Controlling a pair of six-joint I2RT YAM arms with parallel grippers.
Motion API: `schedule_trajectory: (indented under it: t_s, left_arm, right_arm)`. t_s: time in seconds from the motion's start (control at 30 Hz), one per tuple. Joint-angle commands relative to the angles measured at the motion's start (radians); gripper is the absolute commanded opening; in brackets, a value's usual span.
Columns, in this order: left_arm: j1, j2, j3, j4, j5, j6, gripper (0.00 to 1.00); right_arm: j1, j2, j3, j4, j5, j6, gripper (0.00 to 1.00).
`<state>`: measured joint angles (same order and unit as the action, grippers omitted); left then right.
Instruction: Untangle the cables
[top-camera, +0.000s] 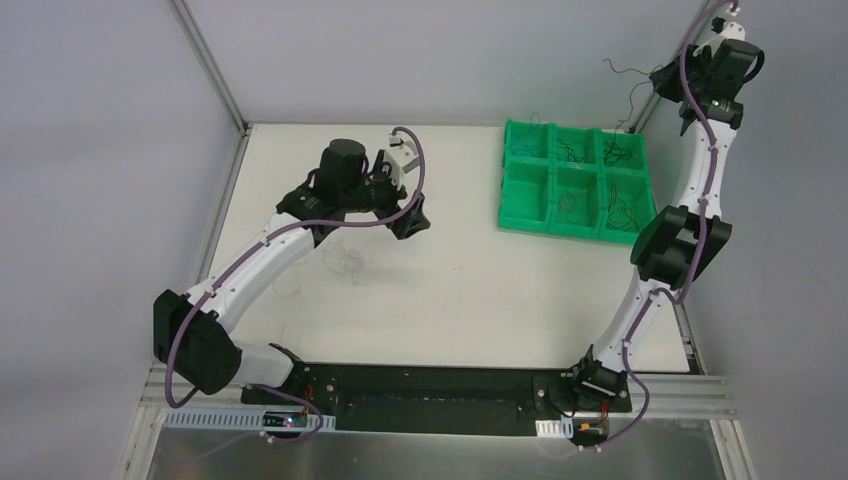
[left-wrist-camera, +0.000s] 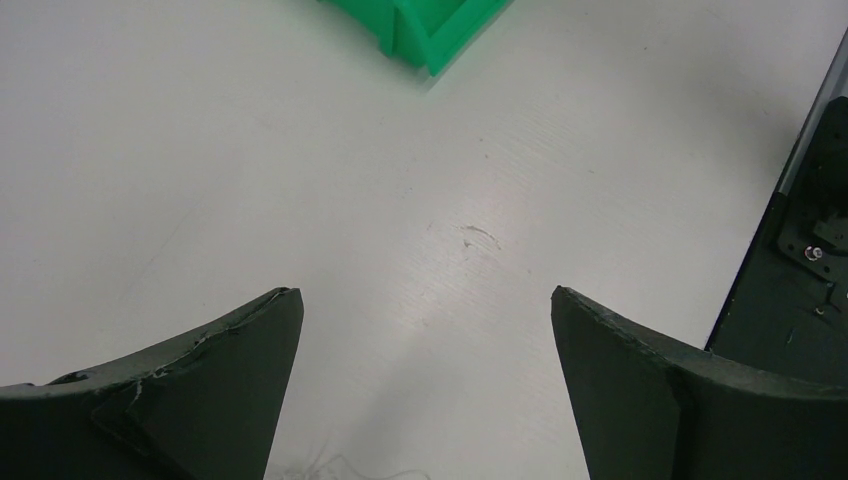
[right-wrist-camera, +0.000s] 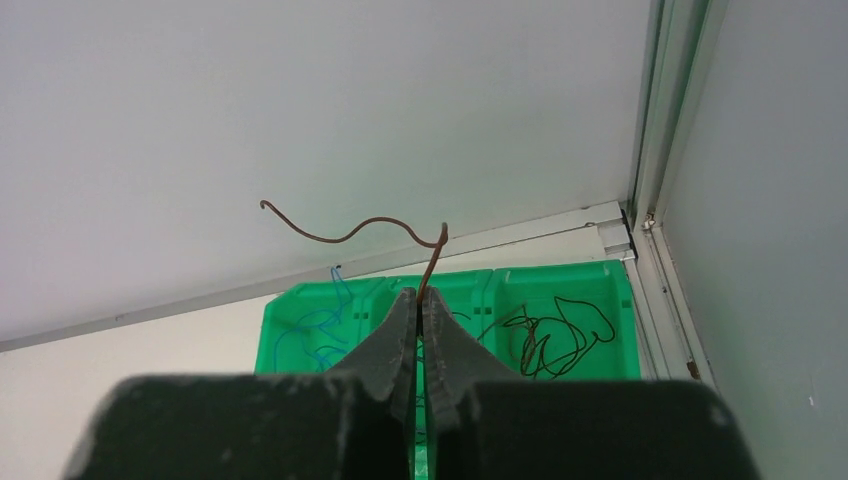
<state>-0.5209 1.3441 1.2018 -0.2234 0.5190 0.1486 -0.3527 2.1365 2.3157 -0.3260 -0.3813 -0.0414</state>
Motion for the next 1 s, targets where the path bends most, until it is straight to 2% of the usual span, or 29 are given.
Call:
schedule_trajectory:
  t_s: [0.0,0.37,0.7,0.97]
  left_arm:
    - [0.015,0.014,0.035,-0.023,-0.013,0.018,0.99]
    - [0.03,0.036,0.045,-0.034,-0.028,0.021,0.99]
    - [0.034,0.056,0.059,-0.037,-0.022,0.02,0.99]
    - [0.036,0.067,0.064,-0.047,-0.028,0.019,0.99]
  right_arm:
    - [-0.015,0.01,0.001,0.097,0.037,0.015,0.0]
    - [-0.032,-0.001,-0.262,-0.008,0.212,-0.267,0.0]
    - [-0.017,0.099,-0.184,-0.133,0.424,-0.356,0.0]
    - [0.017,0.183,-0.083,-0.147,0.422,-0.418,0.0]
